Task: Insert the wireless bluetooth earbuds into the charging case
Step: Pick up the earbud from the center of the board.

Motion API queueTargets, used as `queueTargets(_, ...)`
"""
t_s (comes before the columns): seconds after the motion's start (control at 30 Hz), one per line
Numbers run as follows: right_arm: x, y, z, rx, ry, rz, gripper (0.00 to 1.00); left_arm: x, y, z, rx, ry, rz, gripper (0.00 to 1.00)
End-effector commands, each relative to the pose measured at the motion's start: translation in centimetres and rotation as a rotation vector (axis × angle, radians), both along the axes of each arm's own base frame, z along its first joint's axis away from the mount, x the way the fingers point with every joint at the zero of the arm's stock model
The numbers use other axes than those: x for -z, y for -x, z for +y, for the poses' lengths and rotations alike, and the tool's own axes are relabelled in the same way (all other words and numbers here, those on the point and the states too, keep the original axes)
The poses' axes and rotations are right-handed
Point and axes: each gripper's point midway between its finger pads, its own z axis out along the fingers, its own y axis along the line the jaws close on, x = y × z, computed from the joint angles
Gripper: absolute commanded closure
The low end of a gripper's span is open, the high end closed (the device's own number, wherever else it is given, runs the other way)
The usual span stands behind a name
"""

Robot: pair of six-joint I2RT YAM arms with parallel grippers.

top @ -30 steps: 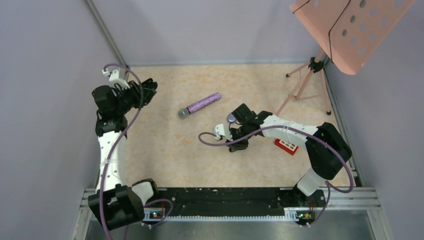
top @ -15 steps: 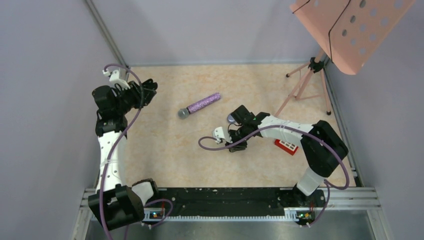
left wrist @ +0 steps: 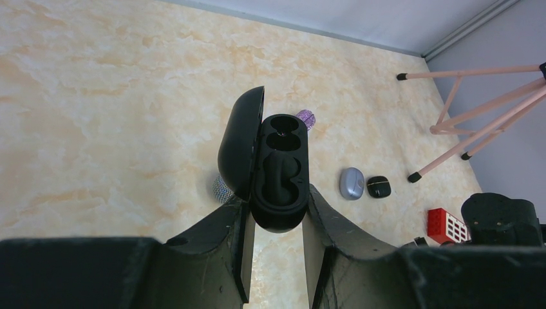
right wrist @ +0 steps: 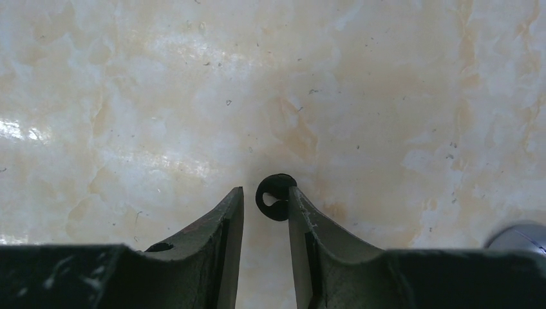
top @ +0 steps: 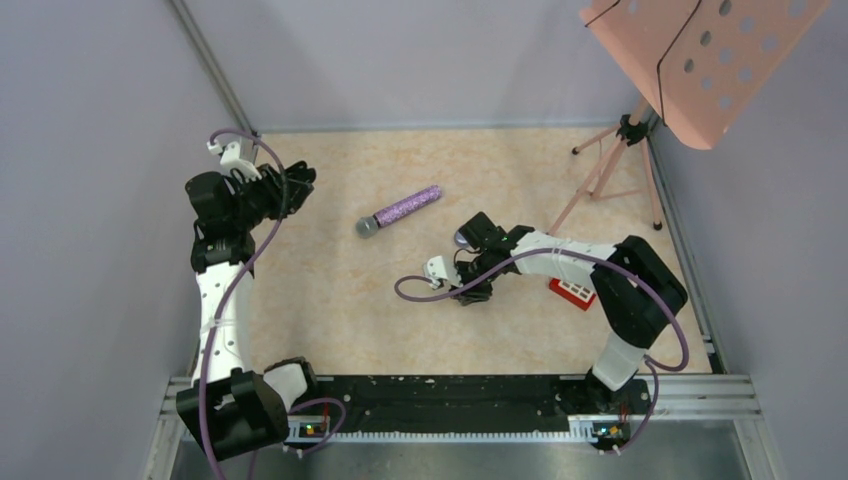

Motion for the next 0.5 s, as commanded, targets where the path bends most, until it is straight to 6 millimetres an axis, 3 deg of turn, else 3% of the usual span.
queueTargets(0.0,0.8,-0.1,0.5,-0.028,-0.003,-0.006,0.68,-2.1,-0.3,0.3,-0.001,-0.032,-0.065,1.00)
queueTargets(0.47,0.8,-1.3,0.3,0.009,0.026,-0.050,0.70,-2.3,-0.3,0.3,-0.002,-0.032,-0.067,1.00)
